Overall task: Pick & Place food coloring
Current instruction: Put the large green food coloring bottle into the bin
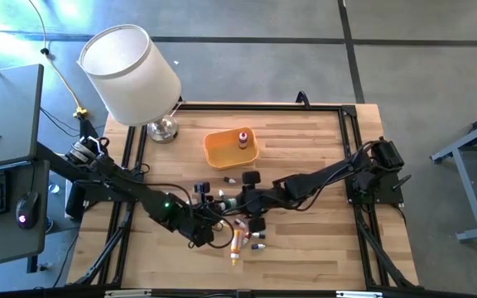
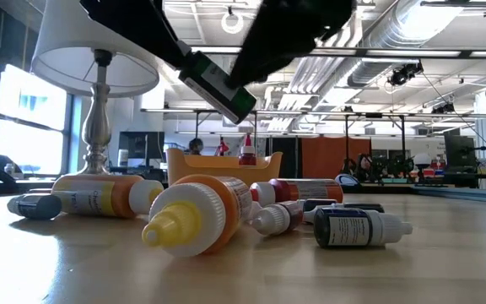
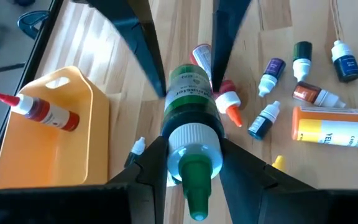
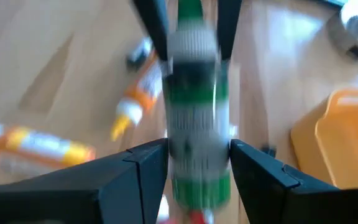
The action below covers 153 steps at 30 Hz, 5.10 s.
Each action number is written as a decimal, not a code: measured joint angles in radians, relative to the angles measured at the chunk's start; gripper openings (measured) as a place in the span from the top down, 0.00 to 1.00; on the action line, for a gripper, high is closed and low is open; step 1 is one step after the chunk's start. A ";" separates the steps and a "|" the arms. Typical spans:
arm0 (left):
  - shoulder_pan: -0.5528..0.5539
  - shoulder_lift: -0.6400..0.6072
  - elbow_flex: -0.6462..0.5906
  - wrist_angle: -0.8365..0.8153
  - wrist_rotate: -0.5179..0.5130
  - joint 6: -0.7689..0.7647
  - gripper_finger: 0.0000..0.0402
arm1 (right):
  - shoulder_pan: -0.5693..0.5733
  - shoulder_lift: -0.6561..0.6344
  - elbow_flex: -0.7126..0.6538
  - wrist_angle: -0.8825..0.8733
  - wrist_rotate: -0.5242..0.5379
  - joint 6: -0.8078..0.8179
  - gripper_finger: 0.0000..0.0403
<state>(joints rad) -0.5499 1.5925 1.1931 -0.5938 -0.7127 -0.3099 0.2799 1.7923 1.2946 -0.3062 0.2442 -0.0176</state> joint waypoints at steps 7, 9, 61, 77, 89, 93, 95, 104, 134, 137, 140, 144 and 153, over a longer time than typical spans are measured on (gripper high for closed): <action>0.038 0.000 0.000 -0.008 -0.049 0.034 0.73 | 0.036 -0.124 0.000 -0.290 -0.050 0.214 0.59; 0.078 -0.001 0.000 -0.005 -0.058 0.085 0.73 | 0.052 -0.162 0.000 -0.339 -0.015 0.286 0.59; 0.844 0.209 0.164 -0.127 0.336 0.970 0.62 | 0.152 -0.234 0.000 -0.401 0.210 0.278 0.59; 0.845 0.209 0.141 -0.226 0.465 0.693 0.62 | 0.155 -0.234 0.000 -0.412 0.172 0.373 0.59; 0.854 0.209 0.050 -0.089 0.354 0.644 0.62 | 0.155 -0.234 0.000 -0.416 0.172 0.406 0.59; 0.880 0.209 0.034 -0.077 0.387 0.634 0.62 | 0.155 -0.234 0.000 -0.416 0.172 0.405 0.59; 0.896 0.209 0.023 -0.057 0.393 0.630 0.62 | 0.155 -0.234 0.000 -0.416 0.172 0.404 0.59; 0.952 0.212 0.017 0.009 0.507 0.639 0.62 | 0.155 -0.234 -0.001 -0.416 0.174 0.373 0.59; 0.929 0.298 0.168 -0.228 0.382 0.711 0.74 | 0.154 -0.234 -0.001 -0.415 0.176 0.374 0.59; 0.907 0.298 0.227 -0.320 0.320 0.742 0.70 | 0.154 -0.234 -0.001 -0.415 0.176 0.374 0.59; 0.873 0.298 0.275 -0.402 0.280 0.755 0.70 | 0.154 -0.234 -0.001 -0.415 0.176 0.373 0.59; 0.816 0.296 0.331 -0.490 0.117 0.785 0.73 | 0.154 -0.234 -0.001 -0.415 0.176 0.374 0.59; 0.688 0.295 0.309 -0.507 -0.268 0.913 0.72 | 0.155 -0.234 -0.001 -0.415 0.176 0.375 0.59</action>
<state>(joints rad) 0.1379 1.8877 1.5022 -1.1009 -0.9811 0.6035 0.4345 1.5585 1.2934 -0.7210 0.4202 0.3573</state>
